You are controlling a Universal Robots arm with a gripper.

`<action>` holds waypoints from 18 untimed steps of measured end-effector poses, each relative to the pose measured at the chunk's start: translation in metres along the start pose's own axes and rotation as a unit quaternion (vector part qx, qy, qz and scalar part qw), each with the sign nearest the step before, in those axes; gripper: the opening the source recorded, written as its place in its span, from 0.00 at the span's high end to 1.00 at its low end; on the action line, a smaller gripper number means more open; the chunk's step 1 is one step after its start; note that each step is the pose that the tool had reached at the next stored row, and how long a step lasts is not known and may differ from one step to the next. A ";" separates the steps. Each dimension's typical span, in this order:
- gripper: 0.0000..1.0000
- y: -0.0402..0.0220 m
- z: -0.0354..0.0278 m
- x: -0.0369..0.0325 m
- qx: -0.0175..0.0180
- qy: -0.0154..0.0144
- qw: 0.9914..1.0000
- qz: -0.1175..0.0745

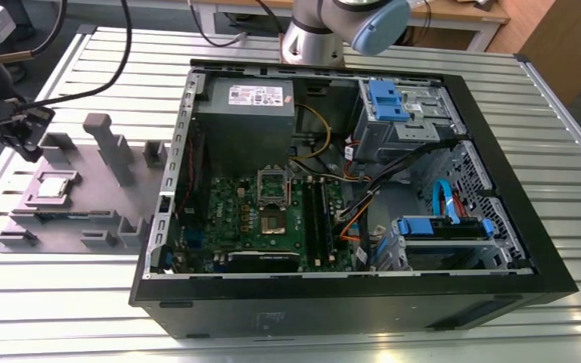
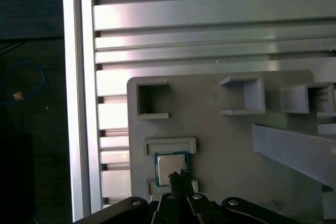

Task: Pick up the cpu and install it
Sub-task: 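Reach for the cpu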

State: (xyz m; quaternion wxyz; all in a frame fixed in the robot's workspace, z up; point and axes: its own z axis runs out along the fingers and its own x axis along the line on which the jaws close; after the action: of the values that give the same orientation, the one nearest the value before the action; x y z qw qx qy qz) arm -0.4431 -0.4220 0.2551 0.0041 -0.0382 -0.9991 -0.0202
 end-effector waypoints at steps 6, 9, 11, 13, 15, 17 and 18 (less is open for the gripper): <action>0.89 -0.0054 0.0092 -0.0005 0.000 0.000 1.000 0.000; 0.89 -0.0069 0.0144 -0.0005 0.000 0.000 1.000 0.000; 0.89 -0.0071 0.0177 -0.0006 0.000 0.000 1.000 0.000; 0.89 -0.0073 0.0211 -0.0008 0.000 0.000 1.000 -0.002; 0.89 -0.0075 0.0241 -0.0008 0.000 0.000 1.000 -0.003; 0.89 -0.0075 0.0258 -0.0008 0.000 0.000 1.000 -0.003; 0.89 -0.0076 0.0260 -0.0008 0.000 0.000 1.000 -0.003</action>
State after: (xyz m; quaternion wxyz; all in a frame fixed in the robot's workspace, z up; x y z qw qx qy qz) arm -0.4430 -0.4285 0.2288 0.0042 -0.0351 -0.9992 -0.0200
